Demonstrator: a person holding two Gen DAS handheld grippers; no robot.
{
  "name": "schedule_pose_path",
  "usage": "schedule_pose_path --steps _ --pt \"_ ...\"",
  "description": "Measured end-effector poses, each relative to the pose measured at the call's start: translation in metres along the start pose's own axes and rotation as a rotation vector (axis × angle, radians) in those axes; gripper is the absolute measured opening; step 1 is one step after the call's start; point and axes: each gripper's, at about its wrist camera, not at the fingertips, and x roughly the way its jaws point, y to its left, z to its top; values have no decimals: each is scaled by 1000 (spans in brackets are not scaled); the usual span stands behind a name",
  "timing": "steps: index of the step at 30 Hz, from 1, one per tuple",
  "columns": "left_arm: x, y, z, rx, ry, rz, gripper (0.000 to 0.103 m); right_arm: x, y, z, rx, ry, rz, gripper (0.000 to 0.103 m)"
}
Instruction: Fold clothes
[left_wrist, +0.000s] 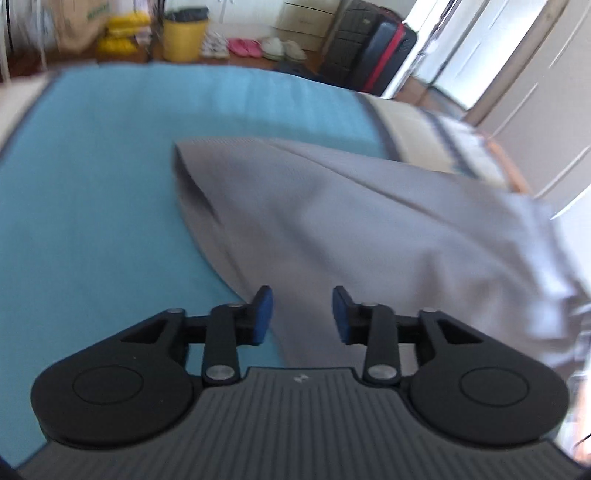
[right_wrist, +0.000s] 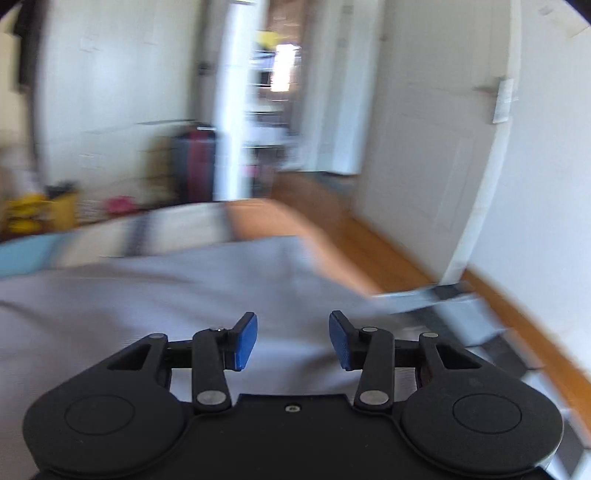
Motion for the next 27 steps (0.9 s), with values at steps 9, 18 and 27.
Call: schedule_pose_path --steps 9,18,27 --pt "-26 -32 -60 40 87 -178 38 -39 192 -106 -381 384 709 42" --pt "0 -23 -78 -19 215 -257 37 -28 212 -128 -424 432 657 0" --pt "2 -17 -83 -11 203 -248 37 -39 162 -86 -248 324 552 0"
